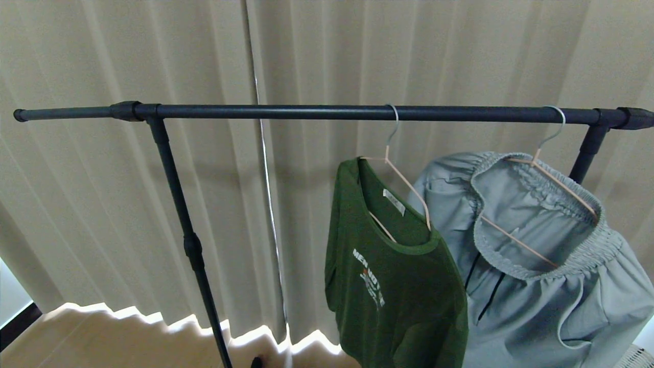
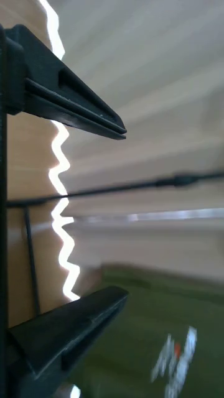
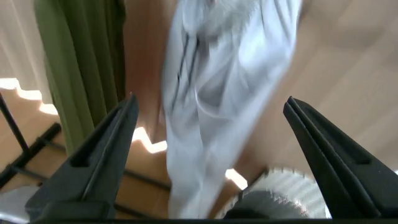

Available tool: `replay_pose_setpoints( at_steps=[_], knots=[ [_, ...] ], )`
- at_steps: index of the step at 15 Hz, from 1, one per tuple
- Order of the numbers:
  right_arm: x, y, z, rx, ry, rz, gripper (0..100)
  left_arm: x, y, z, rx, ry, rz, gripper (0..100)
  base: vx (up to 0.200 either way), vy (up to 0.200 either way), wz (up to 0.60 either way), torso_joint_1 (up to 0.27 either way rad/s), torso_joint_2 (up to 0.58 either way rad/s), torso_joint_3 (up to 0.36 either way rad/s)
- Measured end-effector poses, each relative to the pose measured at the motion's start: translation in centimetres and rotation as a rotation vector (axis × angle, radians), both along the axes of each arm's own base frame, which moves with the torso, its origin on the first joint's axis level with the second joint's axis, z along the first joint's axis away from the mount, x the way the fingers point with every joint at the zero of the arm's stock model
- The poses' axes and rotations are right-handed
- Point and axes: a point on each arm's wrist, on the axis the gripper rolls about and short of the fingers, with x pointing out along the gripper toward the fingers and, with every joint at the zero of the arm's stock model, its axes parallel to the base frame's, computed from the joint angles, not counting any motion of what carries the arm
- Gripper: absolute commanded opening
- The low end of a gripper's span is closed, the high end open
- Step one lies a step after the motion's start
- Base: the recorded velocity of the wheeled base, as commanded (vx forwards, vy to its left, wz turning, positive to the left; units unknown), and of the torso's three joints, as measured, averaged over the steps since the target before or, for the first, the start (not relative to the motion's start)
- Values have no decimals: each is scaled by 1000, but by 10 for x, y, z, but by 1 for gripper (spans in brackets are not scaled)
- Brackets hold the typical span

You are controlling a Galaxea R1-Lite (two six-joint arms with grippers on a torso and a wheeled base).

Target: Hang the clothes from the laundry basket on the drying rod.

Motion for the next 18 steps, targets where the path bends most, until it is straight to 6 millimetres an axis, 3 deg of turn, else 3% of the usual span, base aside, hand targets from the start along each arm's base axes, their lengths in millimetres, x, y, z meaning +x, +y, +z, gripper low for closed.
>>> replay_pose_setpoints(
  at_steps=[10,14,18],
  knots=[
    [-9,-3,-11,216,-57,-251,100,-5,1,-1,-46,-67,83,100,0,0,0,0,0,0],
    [-9,-4,-11,431,-69,-312,100,-5,1,-1,-45,-68,82,100,0,0,0,0,0,0],
    [-9,-3,-11,398,-66,-300,100,-5,1,-1,-46,-73,82,100,0,0,0,0,0,0]
  ],
)
